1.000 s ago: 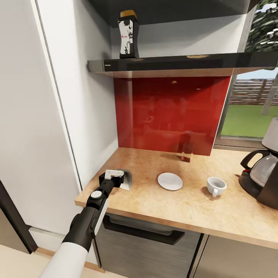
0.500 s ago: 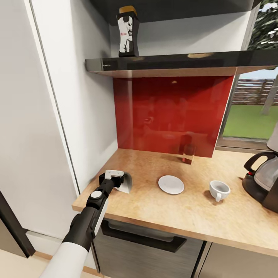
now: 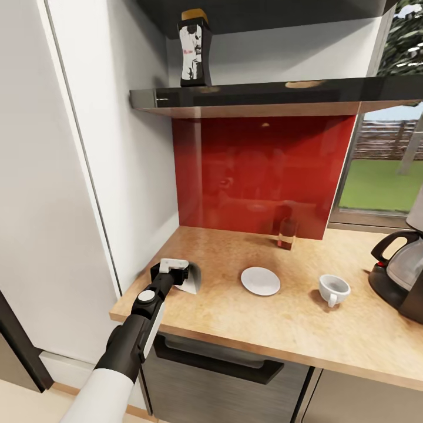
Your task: Set up a coffee station on the kitchen countertop: keep the coffee maker on the countertop, move the bottle of coffee from the kitchen shelf to the counter next to the coffee maker, place a paper coffee filter on top of the coffee maker, put the saucer next to the coffee maker with the coffee cup on the saucer, and place the electric kettle next to the coffee maker.
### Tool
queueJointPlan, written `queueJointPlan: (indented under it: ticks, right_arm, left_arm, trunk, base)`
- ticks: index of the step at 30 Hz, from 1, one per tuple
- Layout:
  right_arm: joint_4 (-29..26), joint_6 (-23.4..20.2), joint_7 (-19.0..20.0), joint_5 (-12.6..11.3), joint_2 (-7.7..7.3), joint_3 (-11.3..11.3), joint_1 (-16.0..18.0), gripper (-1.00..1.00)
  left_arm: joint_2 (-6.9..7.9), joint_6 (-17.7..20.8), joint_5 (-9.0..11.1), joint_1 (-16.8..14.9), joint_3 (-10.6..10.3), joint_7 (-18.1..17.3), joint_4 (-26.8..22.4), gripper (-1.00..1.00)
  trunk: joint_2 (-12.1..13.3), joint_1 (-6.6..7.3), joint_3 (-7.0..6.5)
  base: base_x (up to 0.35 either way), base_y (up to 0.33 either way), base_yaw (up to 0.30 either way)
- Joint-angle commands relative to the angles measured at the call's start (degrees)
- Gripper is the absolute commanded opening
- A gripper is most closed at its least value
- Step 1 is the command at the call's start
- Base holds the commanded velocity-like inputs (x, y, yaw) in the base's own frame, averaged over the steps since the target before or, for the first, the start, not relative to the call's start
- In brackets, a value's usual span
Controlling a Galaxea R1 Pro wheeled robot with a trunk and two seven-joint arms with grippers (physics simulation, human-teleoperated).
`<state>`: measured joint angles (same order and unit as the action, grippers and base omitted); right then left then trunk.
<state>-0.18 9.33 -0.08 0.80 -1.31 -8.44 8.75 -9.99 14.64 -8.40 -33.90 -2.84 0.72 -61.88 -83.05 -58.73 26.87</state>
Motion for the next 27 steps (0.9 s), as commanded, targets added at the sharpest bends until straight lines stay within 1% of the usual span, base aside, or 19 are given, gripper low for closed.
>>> queueJointPlan:
  ticks: [1,2,27]
  right_arm:
    - [0.1,0.2,0.0,0.1,-0.01,-0.3,0.0,1.00]
    - [0.1,0.2,0.0,0.1,-0.01,-0.3,0.0,1.00]
    - [0.1,0.2,0.0,0.1,-0.01,-0.3,0.0,1.00]
  left_arm:
    - [-0.01,0.3,-0.6,0.0,-0.1,0.1,-0.1,1.00]
    - [-0.01,0.3,-0.6,0.0,-0.1,0.1,-0.1,-1.00]
    - [-0.01,-0.5,-0.6,0.0,-0.1,0.1,-0.1,-1.00]
  trunk:
    - [0.0,0.00,0.06]
    - [0.0,0.00,0.06]
    - [0.0,0.00,0.06]
  base:
    - [0.000,0.000,0.000]
    - [0.000,0.000,0.000]
    - [0.000,0.000,0.000]
